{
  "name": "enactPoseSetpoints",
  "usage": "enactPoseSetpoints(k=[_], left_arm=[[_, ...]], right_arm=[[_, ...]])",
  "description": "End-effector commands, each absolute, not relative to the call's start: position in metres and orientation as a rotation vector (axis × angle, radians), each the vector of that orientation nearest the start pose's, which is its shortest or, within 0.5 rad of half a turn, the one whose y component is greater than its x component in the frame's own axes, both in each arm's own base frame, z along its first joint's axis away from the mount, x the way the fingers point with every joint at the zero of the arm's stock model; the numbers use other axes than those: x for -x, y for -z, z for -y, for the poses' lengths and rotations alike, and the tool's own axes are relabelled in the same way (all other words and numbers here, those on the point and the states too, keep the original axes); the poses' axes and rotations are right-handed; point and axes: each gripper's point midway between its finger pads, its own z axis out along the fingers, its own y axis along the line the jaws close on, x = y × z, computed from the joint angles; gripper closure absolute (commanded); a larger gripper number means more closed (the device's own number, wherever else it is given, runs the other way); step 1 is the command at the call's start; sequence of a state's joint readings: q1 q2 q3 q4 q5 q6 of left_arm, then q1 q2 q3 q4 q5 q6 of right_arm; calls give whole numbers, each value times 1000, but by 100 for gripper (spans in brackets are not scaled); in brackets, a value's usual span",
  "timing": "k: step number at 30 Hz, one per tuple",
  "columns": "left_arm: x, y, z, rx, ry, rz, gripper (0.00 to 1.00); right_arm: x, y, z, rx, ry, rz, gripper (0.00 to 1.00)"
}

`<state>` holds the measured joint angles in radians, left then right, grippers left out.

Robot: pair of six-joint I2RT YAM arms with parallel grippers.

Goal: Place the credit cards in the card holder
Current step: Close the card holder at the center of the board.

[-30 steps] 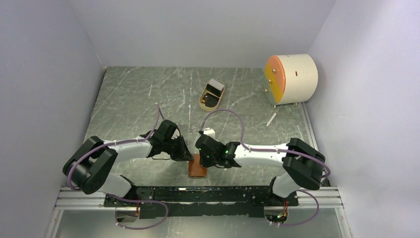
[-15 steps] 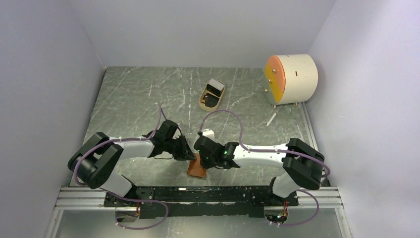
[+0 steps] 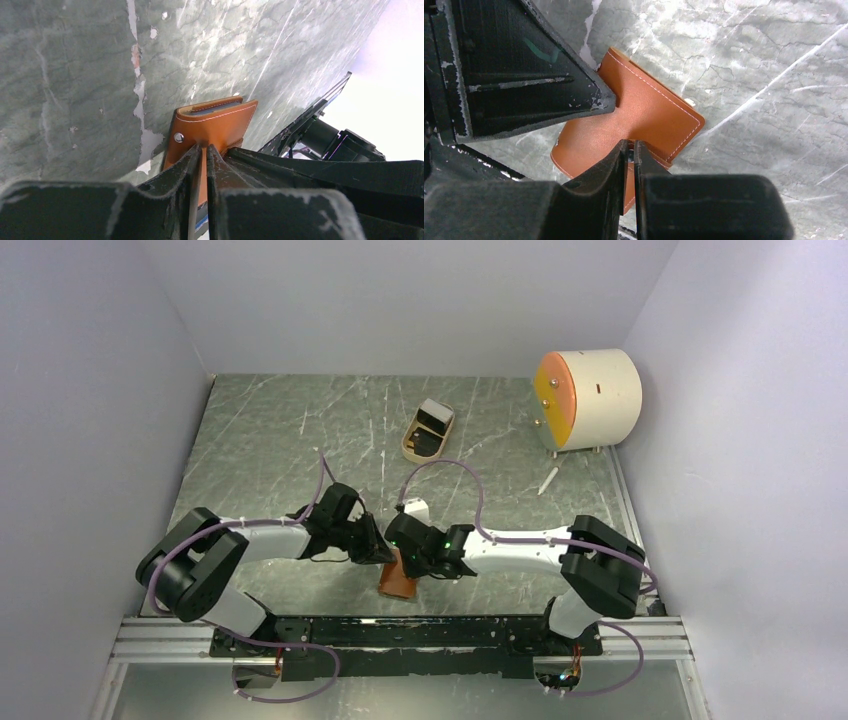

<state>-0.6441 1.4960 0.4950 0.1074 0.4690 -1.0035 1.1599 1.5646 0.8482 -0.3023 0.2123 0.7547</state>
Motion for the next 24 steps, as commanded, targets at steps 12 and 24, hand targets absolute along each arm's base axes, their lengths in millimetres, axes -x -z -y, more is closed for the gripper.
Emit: enactPoseSetpoints(k=[12, 24], left_arm=[[-165, -17, 255, 305, 1062, -2813, 82], [-247, -237, 204, 202, 698, -2253, 35]], right_arm=[[-145, -24, -304, 459, -329, -2568, 83], [-231, -223, -276, 223, -456, -2142, 1]])
